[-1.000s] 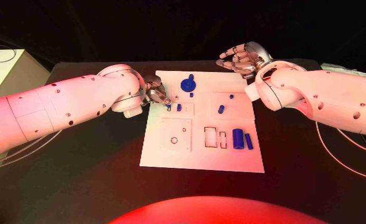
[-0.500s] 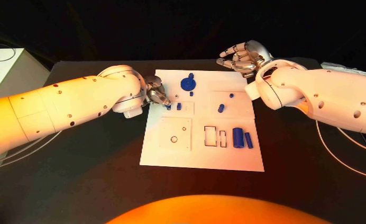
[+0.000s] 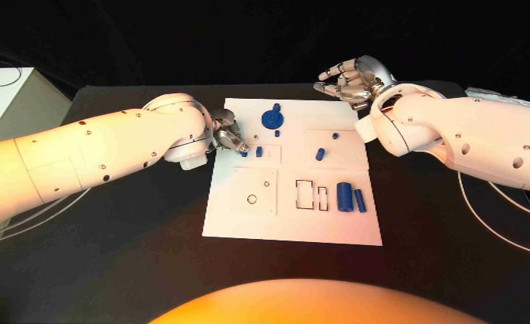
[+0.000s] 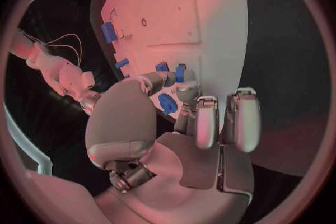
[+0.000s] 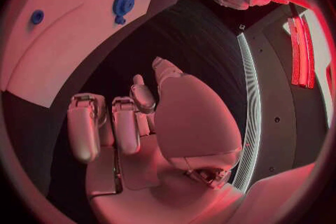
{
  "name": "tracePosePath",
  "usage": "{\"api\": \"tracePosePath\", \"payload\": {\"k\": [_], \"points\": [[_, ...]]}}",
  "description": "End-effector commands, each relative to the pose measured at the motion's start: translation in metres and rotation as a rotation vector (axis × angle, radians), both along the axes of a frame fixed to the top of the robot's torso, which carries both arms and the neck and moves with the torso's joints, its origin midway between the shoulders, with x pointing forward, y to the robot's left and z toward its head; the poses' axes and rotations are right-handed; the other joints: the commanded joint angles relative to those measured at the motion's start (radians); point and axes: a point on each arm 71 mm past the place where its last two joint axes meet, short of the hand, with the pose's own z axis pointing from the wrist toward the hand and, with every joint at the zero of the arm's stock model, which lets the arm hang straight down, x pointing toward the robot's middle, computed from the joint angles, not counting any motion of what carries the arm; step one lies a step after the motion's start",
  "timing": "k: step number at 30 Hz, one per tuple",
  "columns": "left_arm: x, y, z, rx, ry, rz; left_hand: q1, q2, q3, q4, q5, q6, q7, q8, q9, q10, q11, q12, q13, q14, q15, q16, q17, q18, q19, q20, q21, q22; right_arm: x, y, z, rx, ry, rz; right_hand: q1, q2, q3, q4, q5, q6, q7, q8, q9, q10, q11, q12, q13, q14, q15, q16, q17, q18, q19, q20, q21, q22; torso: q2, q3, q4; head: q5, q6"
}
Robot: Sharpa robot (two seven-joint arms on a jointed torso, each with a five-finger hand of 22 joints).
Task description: Assemble the parts on the task board
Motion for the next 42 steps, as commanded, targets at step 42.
{"api": "tracePosePath", "payload": {"k": [42], "points": [[-0.0019,-0.0021,-0.0033,0.050,0.012,-0.043,-0.004,0.011,0.156,-0.163,0.008,0.029,-0.020,0.004,0.016,0.010,-0.002,0.001,0.002,0.106,-0.006,0.003,0.263,-0.004,0.007,-0.005,0.005,0.103,-0.0009,0.0016,-0.0004,-0.008,-0.005,0.024,-0.012,0.002,0.005,-0.002,0.000,-0.007,0.001,0.003,-0.001,-0.009,0.000,-0.002,-0.001,0.077,0.005,-0.007,0.149,0.007,0.063,0.007,-0.005,0.175,0.001,0.0014,-0.0018,-0.002,-0.010]]}}
